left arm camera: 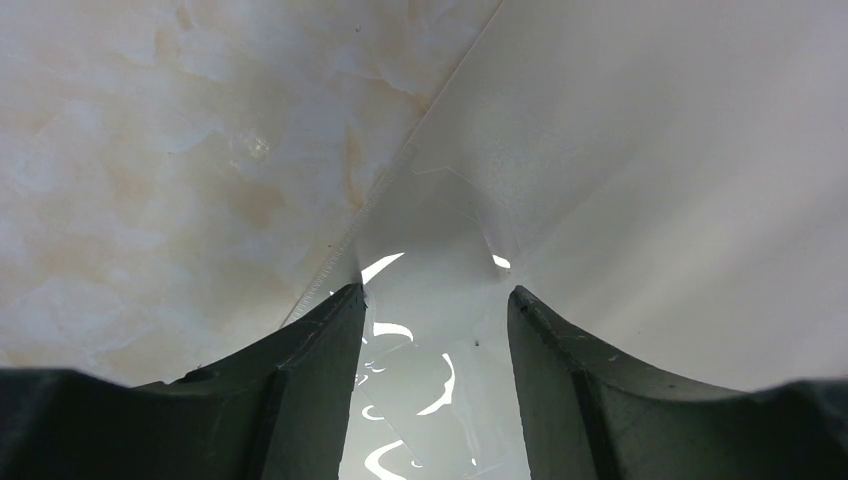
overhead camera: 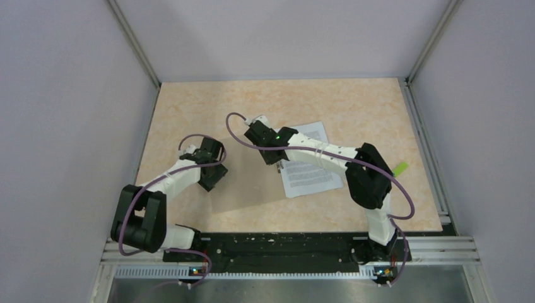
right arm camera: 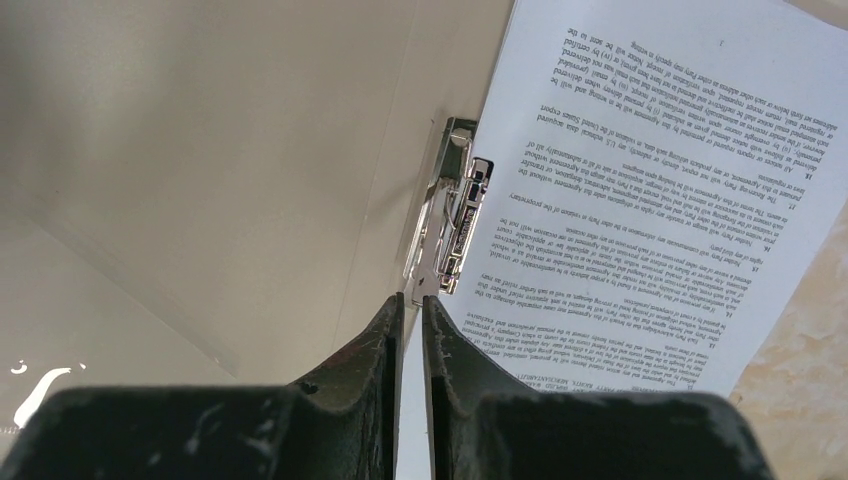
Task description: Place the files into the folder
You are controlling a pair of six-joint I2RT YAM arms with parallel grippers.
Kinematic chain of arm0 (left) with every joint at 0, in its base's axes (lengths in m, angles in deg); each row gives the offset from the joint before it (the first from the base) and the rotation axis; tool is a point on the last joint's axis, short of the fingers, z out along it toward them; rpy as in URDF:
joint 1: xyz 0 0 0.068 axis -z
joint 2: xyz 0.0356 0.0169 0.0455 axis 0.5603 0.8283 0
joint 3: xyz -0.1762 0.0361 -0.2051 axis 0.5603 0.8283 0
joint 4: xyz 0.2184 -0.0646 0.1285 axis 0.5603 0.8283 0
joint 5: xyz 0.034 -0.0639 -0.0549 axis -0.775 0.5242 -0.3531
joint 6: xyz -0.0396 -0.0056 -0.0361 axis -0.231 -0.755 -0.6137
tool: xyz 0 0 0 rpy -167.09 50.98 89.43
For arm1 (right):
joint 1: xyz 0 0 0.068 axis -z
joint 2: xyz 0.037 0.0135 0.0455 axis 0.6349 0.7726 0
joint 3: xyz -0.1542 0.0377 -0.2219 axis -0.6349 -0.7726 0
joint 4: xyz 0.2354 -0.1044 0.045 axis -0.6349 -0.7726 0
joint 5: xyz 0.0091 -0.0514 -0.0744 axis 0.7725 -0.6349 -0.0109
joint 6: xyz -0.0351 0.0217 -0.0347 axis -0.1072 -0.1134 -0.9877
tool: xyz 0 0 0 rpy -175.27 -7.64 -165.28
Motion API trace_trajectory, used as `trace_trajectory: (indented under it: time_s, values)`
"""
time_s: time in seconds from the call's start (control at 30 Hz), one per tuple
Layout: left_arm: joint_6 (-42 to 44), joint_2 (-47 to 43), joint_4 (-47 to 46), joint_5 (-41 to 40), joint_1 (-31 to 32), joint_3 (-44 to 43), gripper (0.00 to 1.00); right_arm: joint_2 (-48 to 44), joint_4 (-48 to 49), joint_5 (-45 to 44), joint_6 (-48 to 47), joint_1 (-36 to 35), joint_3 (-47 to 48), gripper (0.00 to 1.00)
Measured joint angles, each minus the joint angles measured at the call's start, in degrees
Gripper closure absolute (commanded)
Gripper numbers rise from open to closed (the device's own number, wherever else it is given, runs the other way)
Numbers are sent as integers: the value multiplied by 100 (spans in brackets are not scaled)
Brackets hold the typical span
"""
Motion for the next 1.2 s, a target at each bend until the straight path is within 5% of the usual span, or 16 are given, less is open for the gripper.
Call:
trace_trajectory:
  time_s: [1.2]
  values:
    - [-63, 201, -59, 315, -339, -101, 40, -155, 658, -9, 63, 2, -992, 99]
